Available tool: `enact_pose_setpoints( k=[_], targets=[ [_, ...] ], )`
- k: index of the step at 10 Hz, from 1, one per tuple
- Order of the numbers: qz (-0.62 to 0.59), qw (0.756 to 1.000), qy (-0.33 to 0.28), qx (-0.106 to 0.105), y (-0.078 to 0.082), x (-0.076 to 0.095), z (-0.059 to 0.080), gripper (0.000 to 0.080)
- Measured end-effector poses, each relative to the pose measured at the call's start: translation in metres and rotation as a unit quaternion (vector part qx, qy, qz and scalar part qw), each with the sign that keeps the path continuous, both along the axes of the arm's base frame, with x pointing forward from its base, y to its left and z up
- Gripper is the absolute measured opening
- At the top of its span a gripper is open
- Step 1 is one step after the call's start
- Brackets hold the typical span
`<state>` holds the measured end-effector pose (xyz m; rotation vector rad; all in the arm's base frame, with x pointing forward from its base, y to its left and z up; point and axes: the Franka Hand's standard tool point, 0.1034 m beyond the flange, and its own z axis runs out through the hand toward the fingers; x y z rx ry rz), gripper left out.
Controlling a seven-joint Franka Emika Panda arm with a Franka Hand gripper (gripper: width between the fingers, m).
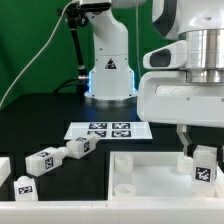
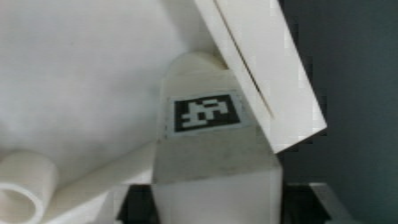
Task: Assemble one leg
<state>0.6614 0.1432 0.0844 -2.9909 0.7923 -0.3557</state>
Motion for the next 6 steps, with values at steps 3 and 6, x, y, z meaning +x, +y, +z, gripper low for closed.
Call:
enact_pose_setpoints(
  k=[3,6],
  targets=[
    [-0.063,0.998,0.007,-0.002,-0.0090,-0.0017,0.0004,0.0354],
    [-0.073,0.997,0.007,0.003,-0.0065,-0.0026,-0.0004,0.0614]
  ],
)
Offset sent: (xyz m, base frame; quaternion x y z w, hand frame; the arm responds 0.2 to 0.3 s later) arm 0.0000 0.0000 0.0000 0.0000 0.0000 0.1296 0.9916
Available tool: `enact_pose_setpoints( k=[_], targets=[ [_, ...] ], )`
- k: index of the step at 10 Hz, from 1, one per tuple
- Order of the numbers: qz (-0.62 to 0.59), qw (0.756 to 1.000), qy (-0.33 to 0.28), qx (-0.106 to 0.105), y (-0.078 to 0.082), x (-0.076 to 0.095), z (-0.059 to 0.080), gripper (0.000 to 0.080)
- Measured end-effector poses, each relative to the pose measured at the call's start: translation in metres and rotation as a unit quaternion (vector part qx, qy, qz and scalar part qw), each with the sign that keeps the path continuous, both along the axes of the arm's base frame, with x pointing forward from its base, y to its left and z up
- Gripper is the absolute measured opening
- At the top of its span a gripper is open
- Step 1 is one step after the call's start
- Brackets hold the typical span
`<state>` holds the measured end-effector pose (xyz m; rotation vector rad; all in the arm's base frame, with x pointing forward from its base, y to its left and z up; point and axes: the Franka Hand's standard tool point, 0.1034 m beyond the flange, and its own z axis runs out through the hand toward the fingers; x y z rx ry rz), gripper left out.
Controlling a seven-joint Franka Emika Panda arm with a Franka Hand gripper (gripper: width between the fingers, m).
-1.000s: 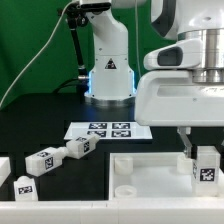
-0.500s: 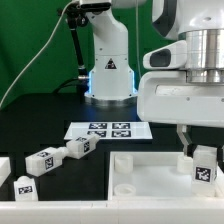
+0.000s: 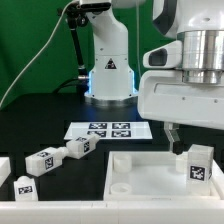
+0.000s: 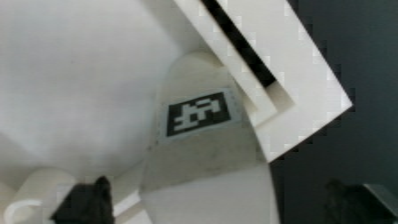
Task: Assemble one leg
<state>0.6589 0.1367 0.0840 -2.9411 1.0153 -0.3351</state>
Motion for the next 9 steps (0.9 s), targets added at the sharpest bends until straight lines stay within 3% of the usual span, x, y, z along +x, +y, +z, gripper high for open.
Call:
enact_pose_setpoints(
  k=[1,4,6,9],
  targets=[
    [0.000,1.000,0.000,0.000,0.000,0.000,0.001,0.0639],
    [0.045,0.999,-0.012,0.004,0.001,-0.003,0.040,0.0649],
    [0.046,0.999,-0.006,0.001,0.000,-0.005,0.030,0.0649],
    [0.046,0.999,-0.006,0.001,0.000,-0.005,0.029,0.0649]
  ],
)
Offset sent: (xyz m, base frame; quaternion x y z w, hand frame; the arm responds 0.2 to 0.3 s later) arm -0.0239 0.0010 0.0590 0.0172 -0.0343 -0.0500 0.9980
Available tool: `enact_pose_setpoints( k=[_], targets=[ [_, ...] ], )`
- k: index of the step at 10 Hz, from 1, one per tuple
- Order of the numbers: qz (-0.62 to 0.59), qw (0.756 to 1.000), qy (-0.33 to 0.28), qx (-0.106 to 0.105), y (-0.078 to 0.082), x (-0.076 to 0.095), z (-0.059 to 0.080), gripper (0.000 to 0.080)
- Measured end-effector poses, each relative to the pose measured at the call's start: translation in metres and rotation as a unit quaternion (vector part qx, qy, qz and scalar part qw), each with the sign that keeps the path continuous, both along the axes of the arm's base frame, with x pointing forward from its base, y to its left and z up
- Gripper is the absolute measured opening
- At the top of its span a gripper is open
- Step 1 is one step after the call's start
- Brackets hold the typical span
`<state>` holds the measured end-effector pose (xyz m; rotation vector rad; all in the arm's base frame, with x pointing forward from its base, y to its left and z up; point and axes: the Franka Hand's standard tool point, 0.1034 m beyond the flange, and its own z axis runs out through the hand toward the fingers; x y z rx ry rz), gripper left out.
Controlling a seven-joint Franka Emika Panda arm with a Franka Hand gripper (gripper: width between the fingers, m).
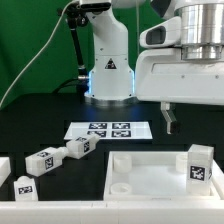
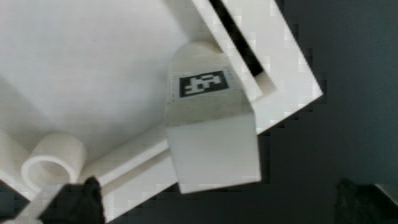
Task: Assemble one leg
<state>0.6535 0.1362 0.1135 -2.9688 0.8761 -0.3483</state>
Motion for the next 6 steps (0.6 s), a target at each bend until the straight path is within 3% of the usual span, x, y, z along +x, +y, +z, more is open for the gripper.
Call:
enact_pose_setpoints(
  k=[6],
  targets=[
    [0.000,1.000,0.001,0.000,-0.0002,-0.0004,-0.0010,0.0649]
  ],
)
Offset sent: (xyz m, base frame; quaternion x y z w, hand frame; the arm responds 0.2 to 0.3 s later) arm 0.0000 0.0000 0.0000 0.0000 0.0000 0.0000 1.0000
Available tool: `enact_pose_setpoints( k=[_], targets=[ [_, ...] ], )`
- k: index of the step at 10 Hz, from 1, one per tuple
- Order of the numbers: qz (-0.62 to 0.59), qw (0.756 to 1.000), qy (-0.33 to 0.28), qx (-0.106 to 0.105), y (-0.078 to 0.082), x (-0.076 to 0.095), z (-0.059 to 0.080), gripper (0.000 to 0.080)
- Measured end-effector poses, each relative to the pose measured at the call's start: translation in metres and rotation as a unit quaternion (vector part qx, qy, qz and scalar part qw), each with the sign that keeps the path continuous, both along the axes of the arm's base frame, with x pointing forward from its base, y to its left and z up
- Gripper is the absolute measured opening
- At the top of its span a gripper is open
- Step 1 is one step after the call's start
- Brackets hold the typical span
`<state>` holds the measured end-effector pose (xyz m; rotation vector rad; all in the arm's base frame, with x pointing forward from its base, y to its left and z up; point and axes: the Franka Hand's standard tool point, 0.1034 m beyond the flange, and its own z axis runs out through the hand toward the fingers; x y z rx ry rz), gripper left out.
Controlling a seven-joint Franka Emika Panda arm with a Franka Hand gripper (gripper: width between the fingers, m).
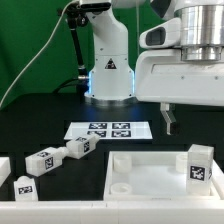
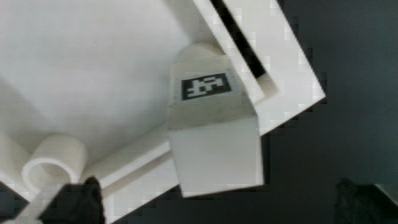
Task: Assemble one leg
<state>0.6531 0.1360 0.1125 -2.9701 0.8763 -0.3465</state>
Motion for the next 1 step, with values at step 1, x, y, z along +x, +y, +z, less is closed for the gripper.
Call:
enact_pose_setpoints(
  k=[1],
  targets=[
    [0.000,1.000,0.000,0.000,0.0000,0.0000,-0.0001,0.0649]
  ],
)
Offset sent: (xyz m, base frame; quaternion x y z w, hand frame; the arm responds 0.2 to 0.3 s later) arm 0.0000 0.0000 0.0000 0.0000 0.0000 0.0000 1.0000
